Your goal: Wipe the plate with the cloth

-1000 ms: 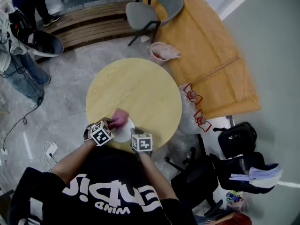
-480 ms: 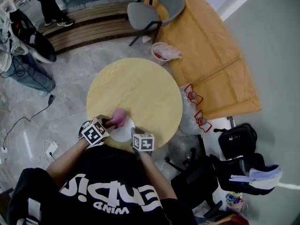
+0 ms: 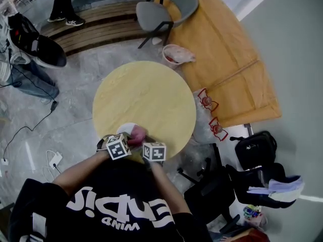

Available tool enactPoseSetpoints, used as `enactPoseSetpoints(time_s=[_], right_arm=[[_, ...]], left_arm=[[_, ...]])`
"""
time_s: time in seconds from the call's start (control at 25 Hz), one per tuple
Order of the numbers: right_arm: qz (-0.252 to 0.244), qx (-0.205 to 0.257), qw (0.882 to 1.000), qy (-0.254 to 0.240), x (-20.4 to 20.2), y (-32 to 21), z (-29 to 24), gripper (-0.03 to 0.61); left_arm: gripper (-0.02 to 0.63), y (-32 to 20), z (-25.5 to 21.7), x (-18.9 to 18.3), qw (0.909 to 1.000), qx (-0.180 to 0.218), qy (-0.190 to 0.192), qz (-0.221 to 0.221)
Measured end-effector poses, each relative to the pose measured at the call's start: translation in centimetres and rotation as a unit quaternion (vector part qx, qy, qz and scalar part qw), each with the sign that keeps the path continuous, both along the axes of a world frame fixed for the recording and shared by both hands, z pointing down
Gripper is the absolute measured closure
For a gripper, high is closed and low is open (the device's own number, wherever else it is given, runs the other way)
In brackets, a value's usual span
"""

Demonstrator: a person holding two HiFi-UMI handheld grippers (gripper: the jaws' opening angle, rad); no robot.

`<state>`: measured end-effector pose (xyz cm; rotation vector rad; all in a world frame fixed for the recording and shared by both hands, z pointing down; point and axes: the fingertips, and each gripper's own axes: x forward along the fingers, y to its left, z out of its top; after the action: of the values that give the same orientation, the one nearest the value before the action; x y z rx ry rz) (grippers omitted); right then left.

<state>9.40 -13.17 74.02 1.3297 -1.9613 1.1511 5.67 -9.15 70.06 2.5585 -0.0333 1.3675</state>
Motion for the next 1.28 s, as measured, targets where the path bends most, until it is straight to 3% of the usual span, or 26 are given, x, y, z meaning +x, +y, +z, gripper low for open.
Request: enactPoseSetpoints(time_s=[0.32, 0.96, 1.28], right_arm=[[-0.006, 0.002, 1.0, 0.001, 0.1, -0.1, -0.6, 0.494], [-0.015, 0.002, 1.0, 0.011, -0.1, 0.1, -0.3, 0.494], [-0.013, 0.002, 1.0, 0.009, 0.0, 0.1, -0.4, 0.494]], left_arm=[[0.566, 0.3, 1.9, 0.3, 0.9989, 0.021, -0.027, 0.032], [0.566, 0.2, 2.6, -1.7, 0.9979, 0.036, -0.051, 0.017], [0.566, -0.5, 2.2, -3.0, 0.9983, 0.027, -0.05, -0.014]])
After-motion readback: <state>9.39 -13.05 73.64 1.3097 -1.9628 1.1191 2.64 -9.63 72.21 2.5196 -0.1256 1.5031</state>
